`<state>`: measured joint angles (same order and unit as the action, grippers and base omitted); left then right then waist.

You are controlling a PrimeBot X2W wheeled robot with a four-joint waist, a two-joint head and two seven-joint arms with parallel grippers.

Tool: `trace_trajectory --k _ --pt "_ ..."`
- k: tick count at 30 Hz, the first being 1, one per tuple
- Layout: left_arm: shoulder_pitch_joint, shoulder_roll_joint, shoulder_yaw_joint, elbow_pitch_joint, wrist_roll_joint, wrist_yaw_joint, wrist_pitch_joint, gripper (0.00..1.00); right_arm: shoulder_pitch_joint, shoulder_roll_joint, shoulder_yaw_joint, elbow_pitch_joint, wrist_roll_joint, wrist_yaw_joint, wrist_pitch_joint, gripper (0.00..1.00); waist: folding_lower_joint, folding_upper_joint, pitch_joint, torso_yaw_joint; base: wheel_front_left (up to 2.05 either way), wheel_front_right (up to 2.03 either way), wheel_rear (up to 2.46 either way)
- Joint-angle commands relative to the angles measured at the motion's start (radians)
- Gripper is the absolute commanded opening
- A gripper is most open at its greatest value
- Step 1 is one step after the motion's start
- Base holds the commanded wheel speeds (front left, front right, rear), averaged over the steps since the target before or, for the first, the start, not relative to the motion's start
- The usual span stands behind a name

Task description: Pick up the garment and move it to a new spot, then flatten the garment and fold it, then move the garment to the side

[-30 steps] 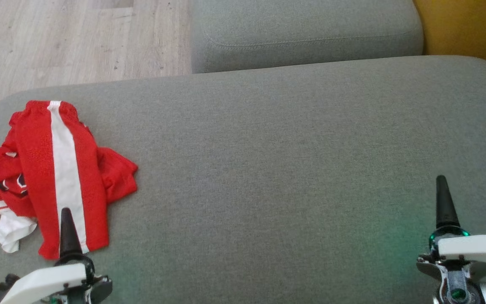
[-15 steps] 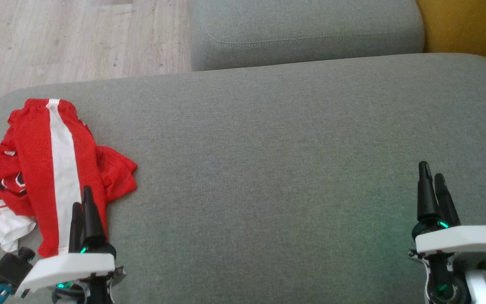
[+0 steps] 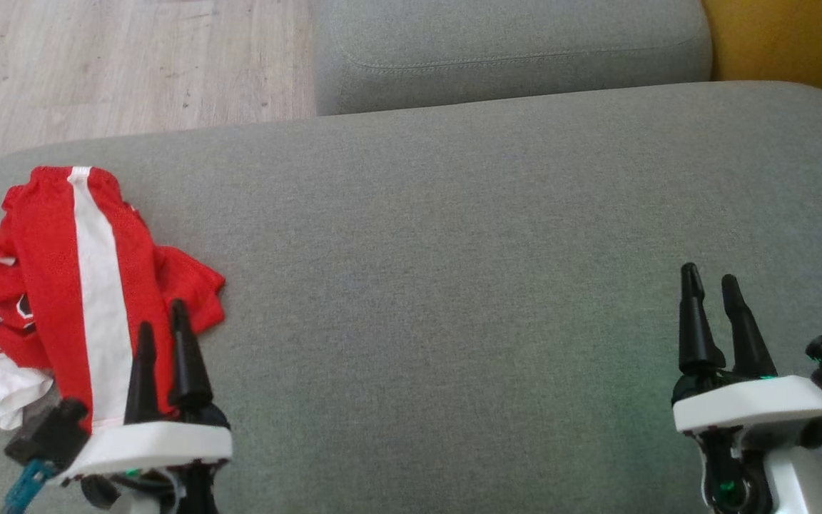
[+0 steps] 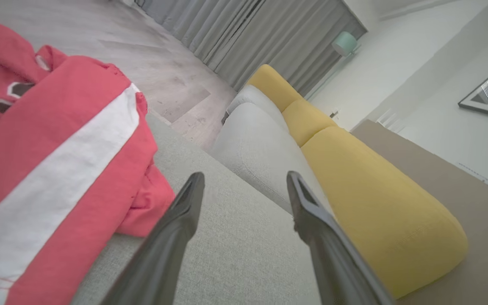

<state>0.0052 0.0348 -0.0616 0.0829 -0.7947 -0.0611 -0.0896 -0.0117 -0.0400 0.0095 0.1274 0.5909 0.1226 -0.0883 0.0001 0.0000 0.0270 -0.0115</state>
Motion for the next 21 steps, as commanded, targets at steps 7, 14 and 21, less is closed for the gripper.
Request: trace_trajectory --k 7,14,21 --pt "-0.042 0.011 -0.023 -0.049 0.141 0.012 -0.032 1.00 -0.055 -0.007 0.031 -0.052 -0.132 0.005 -0.032 1.00 -0.0001 0.0000 0.002 -0.001 0.00 0.00 0.00" --pt "-0.042 0.012 -0.047 -0.047 0.240 0.020 -0.049 1.00 -0.056 -0.008 0.039 -0.060 -0.216 0.005 -0.050 1.00 -0.0001 0.0000 0.003 -0.001 0.00 0.00 0.00" --pt "-0.043 0.013 -0.064 -0.063 0.340 0.039 -0.070 1.00 -0.058 -0.008 0.051 -0.070 -0.309 0.006 -0.070 1.00 -0.0001 0.0000 0.005 -0.001 0.00 0.00 0.00"
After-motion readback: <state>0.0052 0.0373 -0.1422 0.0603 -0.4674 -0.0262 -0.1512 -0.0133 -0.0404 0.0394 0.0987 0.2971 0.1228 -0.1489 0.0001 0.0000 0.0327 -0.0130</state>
